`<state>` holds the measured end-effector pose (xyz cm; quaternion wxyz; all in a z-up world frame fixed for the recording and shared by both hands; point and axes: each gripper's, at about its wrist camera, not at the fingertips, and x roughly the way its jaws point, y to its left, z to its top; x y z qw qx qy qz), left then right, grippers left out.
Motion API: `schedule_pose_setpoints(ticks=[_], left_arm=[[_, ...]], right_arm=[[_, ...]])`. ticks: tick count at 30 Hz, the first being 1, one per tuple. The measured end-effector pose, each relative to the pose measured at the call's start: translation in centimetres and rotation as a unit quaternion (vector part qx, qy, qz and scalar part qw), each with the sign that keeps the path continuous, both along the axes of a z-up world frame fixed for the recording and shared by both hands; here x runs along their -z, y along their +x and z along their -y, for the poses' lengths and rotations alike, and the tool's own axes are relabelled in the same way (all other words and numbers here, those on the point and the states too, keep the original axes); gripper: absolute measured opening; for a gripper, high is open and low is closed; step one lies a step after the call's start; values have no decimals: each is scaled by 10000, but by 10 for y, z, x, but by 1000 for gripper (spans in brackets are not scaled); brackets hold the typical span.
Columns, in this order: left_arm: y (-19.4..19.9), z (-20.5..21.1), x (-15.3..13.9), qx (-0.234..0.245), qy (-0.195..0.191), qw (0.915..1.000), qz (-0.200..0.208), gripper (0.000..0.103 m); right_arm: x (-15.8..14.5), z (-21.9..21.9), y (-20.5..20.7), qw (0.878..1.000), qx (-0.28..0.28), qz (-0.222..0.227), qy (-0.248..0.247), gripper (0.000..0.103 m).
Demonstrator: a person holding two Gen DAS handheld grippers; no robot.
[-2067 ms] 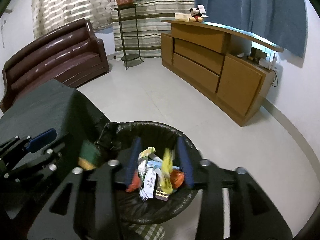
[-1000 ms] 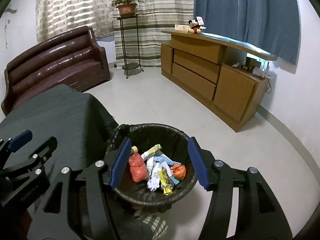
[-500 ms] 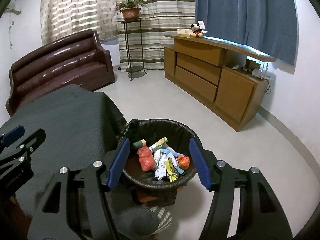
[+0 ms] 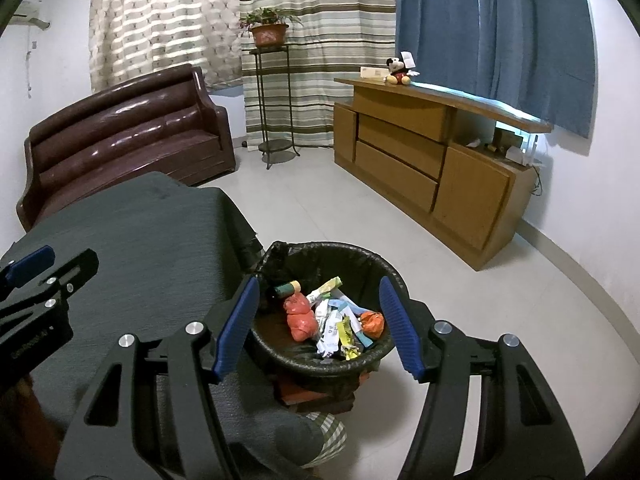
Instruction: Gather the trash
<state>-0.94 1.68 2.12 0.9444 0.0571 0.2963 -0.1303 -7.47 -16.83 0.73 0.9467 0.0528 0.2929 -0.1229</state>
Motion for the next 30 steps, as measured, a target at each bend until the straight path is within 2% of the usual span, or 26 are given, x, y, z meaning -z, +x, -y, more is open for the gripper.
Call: schedule_pose_setpoints(ticks=[30], left_arm=[[-2,0,6,14,-26,10000,-61,71]], right_arm=[[1,0,0,10000,0,-1,-2,61]])
